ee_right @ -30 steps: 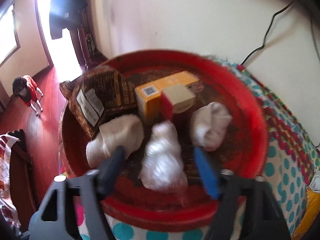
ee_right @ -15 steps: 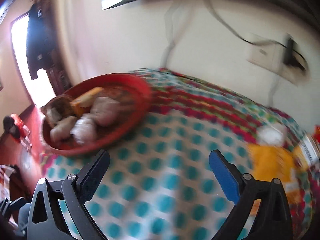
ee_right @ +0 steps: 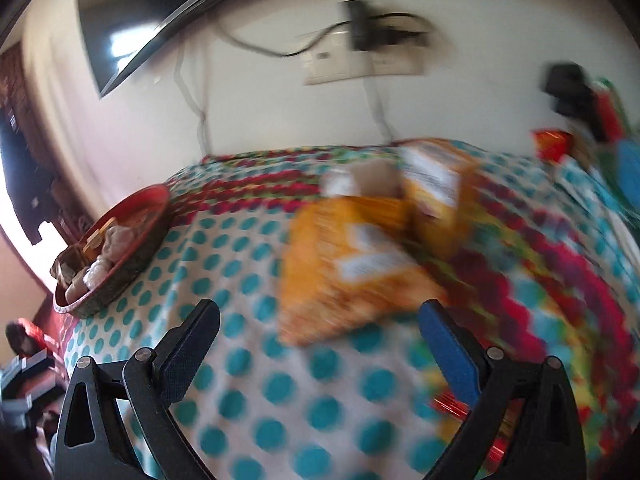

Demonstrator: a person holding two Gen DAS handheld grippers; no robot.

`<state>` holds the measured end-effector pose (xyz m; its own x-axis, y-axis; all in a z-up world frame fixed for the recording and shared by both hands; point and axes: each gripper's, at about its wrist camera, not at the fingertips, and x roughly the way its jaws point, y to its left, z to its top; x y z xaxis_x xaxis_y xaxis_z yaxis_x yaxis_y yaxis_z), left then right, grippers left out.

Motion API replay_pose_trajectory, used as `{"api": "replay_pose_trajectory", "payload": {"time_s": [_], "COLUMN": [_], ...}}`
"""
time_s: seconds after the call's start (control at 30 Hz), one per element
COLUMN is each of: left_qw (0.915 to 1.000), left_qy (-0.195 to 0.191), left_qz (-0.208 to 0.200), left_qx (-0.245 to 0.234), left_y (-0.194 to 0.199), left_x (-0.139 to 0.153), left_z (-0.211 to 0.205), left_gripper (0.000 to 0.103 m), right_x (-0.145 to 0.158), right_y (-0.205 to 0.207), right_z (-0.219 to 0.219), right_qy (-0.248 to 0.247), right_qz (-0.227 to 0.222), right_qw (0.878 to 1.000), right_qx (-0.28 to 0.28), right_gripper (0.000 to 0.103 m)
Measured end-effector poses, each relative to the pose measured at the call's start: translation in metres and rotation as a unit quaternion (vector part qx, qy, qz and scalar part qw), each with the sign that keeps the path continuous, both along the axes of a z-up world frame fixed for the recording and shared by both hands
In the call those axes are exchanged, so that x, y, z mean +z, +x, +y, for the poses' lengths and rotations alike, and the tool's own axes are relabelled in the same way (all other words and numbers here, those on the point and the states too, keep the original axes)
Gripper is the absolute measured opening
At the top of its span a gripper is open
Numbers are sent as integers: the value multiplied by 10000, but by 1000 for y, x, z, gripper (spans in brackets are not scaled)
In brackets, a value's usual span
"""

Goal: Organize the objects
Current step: 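Withdraw the right gripper from the red tray back over the bed, then grasp the second yellow medicine box with the left gripper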

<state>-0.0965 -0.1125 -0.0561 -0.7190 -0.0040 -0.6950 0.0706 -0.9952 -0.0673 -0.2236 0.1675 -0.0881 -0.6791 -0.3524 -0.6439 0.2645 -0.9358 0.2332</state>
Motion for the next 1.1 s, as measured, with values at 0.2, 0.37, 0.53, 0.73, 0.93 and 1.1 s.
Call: {"api": "replay_pose_trajectory", "payload": {"time_s": [0.2,0.37,0.53,0.73,0.93,1.1], "left_qw": [9970,9929,9914,9909,9860,9857], "left_qy": [-229,-177,-274,-459,-524,-468], "left_qz": [76,-220,-273,-80,25,-308], "left_qx": [-739,-1157,-1252,-1264,-1580,-1587], "left_y": [-85,-135,-160,-186,-219,-251], "left_x": [21,9,6,16,28,19], "left_z": [73,132,169,194,228,259], "left_gripper": [69,69,69,69,69,69], "right_x": [-5,-13,-14,-18,-22,-28], "right_y": [21,27,28,25,22,23], "right_z": [72,97,115,113,109,108], "right_qy": [-309,134,121,17,75,106], "right_qz": [-235,-265,-294,-399,-466,-557], "right_qw": [9972,9951,9933,9944,9951,9947], "right_qx": [-642,-942,-1109,-974,-867,-862], "right_gripper": [102,102,102,102,102,102]}}
